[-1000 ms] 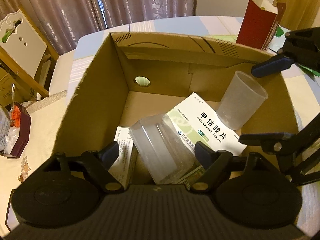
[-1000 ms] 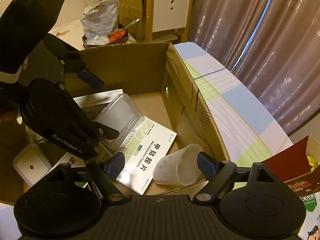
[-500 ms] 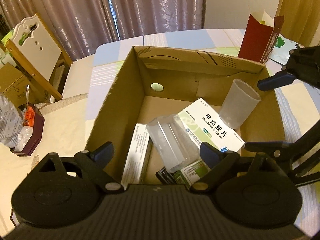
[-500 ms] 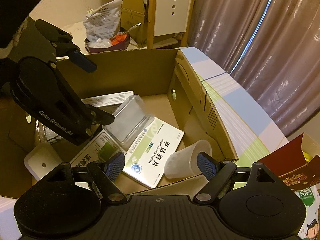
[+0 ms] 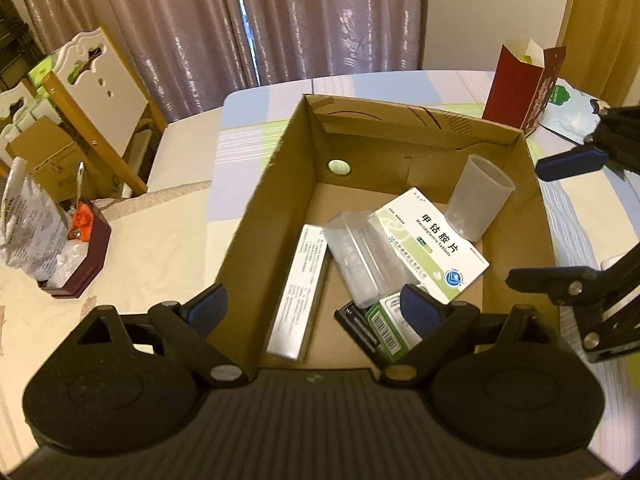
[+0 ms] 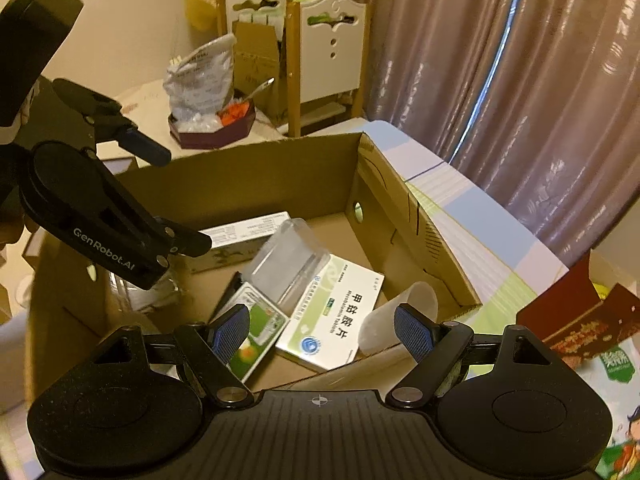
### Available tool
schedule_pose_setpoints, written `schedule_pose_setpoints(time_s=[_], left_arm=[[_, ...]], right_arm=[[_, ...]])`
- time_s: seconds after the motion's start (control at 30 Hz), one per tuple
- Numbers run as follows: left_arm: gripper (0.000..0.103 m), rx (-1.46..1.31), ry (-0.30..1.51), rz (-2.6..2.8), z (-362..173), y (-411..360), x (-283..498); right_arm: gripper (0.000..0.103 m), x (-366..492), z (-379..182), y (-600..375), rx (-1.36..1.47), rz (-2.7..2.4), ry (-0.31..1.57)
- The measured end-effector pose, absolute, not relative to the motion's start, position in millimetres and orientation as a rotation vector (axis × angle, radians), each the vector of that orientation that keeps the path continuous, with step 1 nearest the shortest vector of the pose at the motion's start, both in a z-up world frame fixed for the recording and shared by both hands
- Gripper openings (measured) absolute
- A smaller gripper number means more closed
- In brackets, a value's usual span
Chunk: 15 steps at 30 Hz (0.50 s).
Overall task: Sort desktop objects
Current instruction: 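Withdraw both tools from the box toward the remaining table items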
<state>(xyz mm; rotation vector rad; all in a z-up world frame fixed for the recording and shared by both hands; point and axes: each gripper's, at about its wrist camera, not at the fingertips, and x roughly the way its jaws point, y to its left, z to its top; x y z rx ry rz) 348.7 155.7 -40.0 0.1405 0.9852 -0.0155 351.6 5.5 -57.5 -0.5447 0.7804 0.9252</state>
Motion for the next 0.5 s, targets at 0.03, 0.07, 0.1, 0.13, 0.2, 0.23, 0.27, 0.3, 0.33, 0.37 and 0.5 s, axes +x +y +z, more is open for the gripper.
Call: schedule_pose_setpoints(time_s=[0.03,0.07,0.1,0.13,0.2,0.23,0.27,0.3,0.33,0.37,0.5], left_arm=[[0.091,0.14,0.982,-0.013,-38,156,345],[0.092,0.142,0.98,-0.01,-36,157,341],[0.092,0.144,0.978,-0.005,-34,157,336],[0.092,0.145,0.975,-0.001,-32,157,332],[0.091,0.14,0.967,0.005,-27,159,322],[0.091,0.134,0.961,0.008,-23,160,316],[0.091,0.13,0.952,0.011,-19,161,310],[0.091,0.127,0.941,0.011,-15,161,304],[0.091,0.125,0.93,0.011,-10,160,297],[0.091,0.123,0.919,0.01,-6,160,291],[0.092,0.104,0.874,-0.01,13,153,263]], right_arm=[[0.082,348,-55,3,-0.535,0.919,0.777],[0.082,344,-52,0,-0.525,0.913,0.775],[0.082,341,-49,-3,-0.514,0.907,0.772],[0.082,337,-46,-8,-0.497,0.902,0.769],[0.082,332,-38,-21,-0.449,0.881,0.764],[0.082,329,-34,-28,-0.424,0.87,0.761],[0.082,326,-30,-37,-0.394,0.855,0.76],[0.082,323,-25,-47,-0.366,0.841,0.759],[0.082,320,-21,-57,-0.34,0.832,0.755],[0.082,317,-17,-68,-0.314,0.821,0.752],[0.082,304,-5,-121,-0.215,0.758,0.744]])
